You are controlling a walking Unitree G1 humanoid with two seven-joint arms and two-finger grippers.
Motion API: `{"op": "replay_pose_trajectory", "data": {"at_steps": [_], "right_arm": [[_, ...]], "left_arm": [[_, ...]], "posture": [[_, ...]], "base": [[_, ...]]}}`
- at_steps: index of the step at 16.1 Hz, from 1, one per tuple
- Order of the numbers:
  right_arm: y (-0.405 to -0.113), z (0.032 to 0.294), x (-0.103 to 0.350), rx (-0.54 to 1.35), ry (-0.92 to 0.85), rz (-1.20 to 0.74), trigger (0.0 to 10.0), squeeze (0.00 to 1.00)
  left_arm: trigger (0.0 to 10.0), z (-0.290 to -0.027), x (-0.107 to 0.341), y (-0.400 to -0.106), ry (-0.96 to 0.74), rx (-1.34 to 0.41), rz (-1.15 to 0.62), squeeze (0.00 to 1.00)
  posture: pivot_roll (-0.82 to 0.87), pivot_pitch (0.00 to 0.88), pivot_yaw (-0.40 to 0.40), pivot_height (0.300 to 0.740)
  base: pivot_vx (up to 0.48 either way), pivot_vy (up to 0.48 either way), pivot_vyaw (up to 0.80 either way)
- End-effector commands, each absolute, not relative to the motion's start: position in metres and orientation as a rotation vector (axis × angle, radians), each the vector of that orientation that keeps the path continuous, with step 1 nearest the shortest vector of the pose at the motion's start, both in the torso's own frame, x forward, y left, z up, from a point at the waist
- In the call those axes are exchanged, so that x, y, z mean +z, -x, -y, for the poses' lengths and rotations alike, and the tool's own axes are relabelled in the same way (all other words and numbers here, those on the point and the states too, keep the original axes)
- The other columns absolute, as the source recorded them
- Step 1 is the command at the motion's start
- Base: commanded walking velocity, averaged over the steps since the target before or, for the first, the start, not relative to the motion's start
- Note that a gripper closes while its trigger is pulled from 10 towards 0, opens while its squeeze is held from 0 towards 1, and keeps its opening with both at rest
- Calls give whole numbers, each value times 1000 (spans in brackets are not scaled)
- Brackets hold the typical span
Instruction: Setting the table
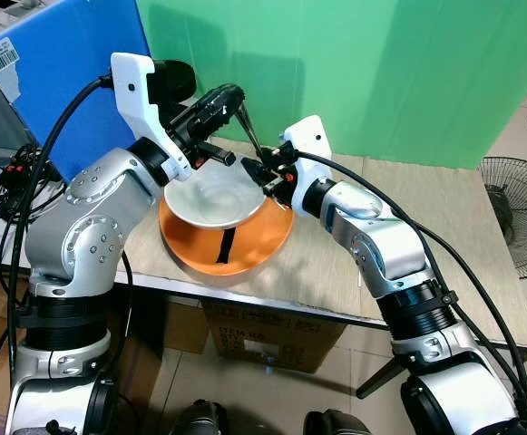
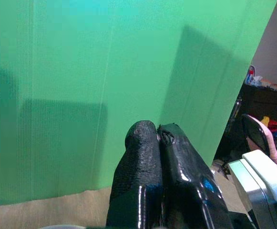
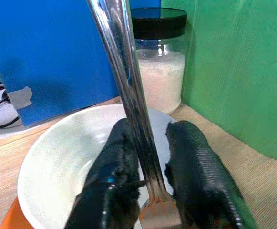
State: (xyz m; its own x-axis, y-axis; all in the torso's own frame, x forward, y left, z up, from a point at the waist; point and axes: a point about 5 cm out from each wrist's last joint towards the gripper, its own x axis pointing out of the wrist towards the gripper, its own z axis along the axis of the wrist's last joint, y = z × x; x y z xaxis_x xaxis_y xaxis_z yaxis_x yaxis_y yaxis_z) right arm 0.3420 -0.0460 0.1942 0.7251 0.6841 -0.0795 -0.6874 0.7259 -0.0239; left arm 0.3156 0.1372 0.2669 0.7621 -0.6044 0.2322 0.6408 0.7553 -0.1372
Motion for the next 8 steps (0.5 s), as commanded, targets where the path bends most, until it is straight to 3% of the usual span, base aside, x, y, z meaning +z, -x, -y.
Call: {"op": "replay_pose_trajectory", "data": {"at_steps": [1, 7, 8], "right_arm": [[-343, 45, 199, 755, 42, -64, 0, 0], [-344, 46, 201, 746, 35, -55, 0, 0], [-344, 46, 202, 743, 32, -51, 0, 0]], "left_arm": [[0, -138, 269, -314, 191, -689, 190, 0], [0, -138, 270, -314, 187, -693, 194, 0], [7333, -139, 269, -315, 187, -677, 186, 0]], "posture": [[-75, 66, 67, 740], [-76, 62, 70, 740], [-75, 61, 72, 740]], "base": [[0, 0, 0], [0, 0, 0], [0, 0, 0]]}}
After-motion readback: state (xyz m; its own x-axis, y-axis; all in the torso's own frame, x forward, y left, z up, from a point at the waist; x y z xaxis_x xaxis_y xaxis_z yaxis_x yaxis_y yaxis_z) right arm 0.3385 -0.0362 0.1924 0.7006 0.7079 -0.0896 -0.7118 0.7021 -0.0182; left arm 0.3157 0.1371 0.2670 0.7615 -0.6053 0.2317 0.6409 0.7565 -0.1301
